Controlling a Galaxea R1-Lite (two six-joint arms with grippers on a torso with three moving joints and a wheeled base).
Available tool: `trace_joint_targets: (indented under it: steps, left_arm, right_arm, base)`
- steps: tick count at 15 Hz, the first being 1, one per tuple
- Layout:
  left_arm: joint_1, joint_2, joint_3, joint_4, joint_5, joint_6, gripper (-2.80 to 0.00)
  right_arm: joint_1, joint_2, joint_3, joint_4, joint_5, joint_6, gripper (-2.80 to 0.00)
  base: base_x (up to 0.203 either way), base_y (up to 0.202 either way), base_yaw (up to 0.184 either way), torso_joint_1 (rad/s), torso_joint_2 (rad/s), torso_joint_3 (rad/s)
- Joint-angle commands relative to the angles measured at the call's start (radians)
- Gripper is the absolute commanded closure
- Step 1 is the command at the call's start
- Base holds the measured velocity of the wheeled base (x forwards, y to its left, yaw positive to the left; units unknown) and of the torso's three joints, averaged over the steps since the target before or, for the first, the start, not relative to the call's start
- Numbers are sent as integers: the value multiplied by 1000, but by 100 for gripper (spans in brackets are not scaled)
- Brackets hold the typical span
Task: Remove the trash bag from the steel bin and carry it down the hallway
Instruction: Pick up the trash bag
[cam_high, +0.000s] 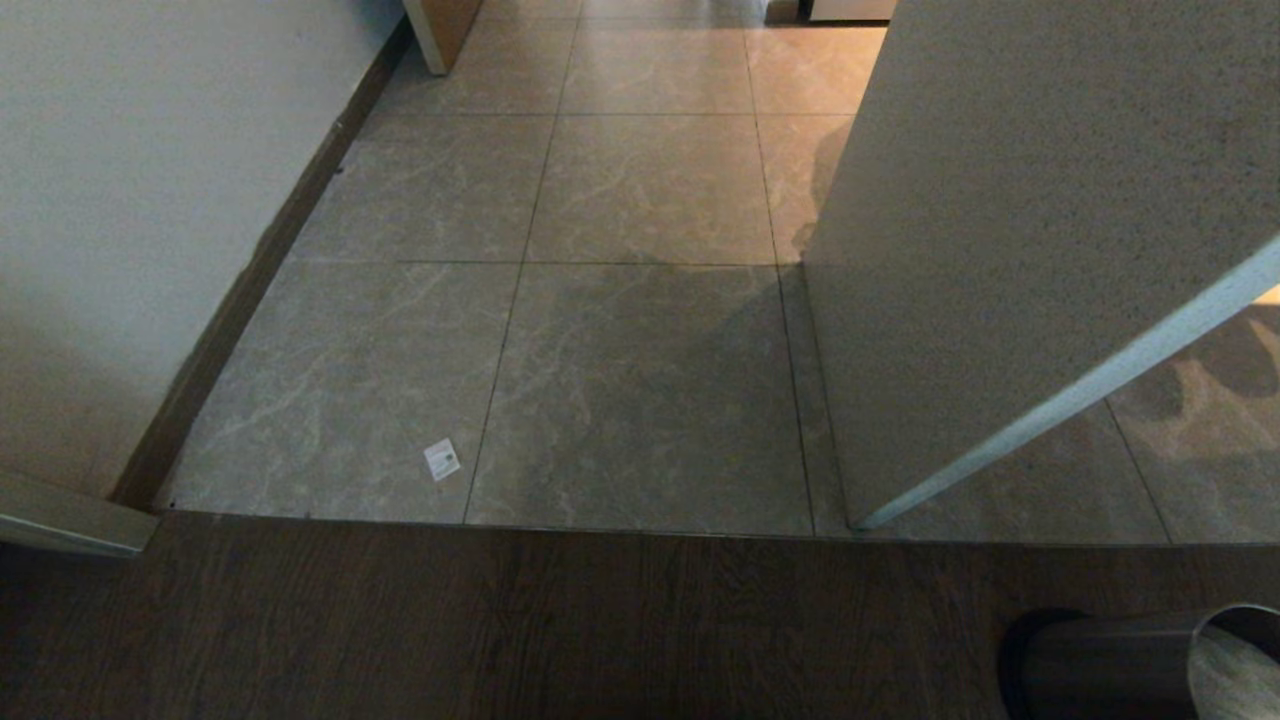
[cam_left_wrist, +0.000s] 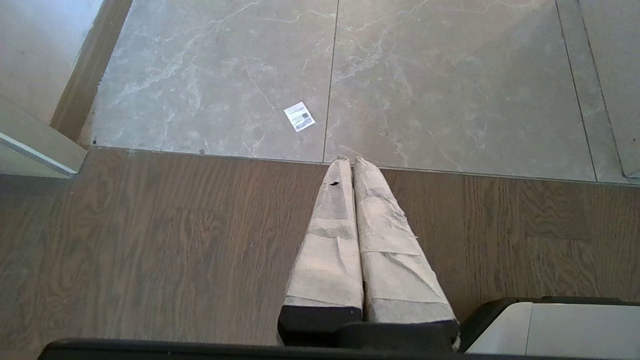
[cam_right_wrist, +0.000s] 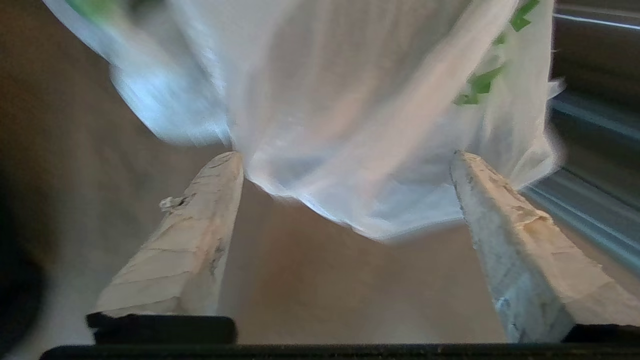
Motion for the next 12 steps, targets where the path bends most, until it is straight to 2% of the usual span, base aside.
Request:
trace_joint_targets:
  steps: [1,3,4,12]
  left_arm:
    - [0,0,0,0,1,0,0]
    - [0,0,0,0,1,-1,0]
    - [0,0,0,0,1,-1,0]
    - [0,0,0,0,1,1,0]
  right_arm:
    - [-5,-2,-4,68,39,8,-280]
    - [-6,0,-9,145,114,7,-280]
    - [-12,4,-15,169,119,5,-280]
    - [-21,-24,-67,183,101,3,-280]
  base:
    - [0,0,0,0,0,0]
    - [0,0,0,0,0,0]
    - [0,0,0,0,0,0]
    - [0,0,0,0,0,0]
